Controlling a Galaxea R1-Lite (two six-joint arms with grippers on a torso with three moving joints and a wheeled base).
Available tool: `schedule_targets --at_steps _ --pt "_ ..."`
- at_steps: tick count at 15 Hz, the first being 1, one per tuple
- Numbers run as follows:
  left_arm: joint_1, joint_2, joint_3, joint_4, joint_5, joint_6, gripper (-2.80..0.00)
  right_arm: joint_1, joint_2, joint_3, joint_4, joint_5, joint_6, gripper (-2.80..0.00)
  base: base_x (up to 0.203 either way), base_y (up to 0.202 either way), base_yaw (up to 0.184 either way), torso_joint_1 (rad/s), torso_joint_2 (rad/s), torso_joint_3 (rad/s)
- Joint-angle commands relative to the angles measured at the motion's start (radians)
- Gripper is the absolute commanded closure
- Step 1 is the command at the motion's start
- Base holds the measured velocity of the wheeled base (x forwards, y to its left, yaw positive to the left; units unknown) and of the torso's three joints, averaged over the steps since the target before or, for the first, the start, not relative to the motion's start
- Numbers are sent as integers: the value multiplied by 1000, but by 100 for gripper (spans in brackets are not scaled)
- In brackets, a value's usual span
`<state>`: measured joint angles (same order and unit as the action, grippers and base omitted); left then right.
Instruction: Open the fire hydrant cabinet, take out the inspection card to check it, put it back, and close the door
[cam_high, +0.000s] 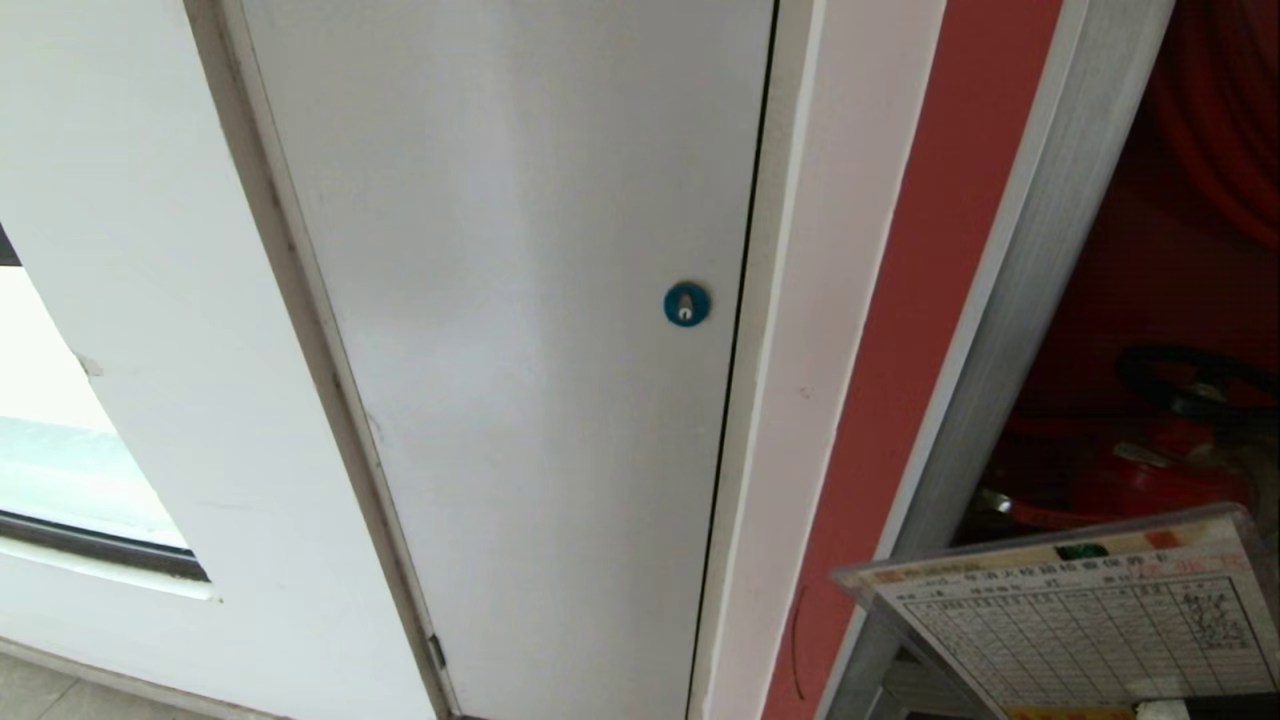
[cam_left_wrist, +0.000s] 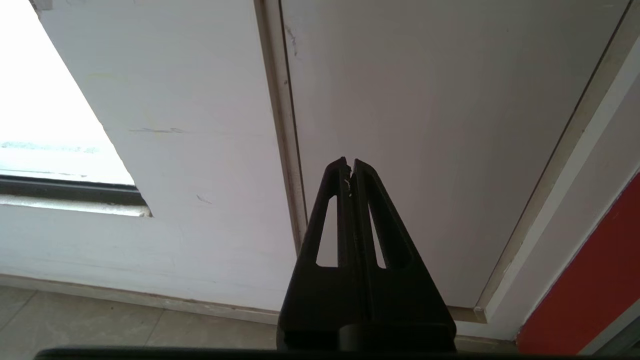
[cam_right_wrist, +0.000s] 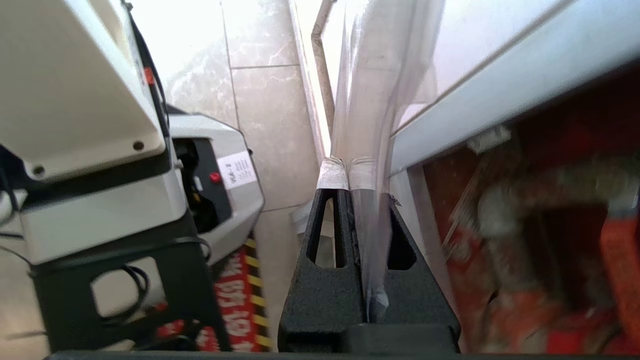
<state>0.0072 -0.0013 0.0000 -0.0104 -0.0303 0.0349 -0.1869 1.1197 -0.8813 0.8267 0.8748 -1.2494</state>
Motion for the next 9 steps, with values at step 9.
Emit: schedule_targets --at_steps 9 --pt "0 1 6 0 0 0 0 122 -108 -1 -10 -30 75 0 0 0 0 0 0 0"
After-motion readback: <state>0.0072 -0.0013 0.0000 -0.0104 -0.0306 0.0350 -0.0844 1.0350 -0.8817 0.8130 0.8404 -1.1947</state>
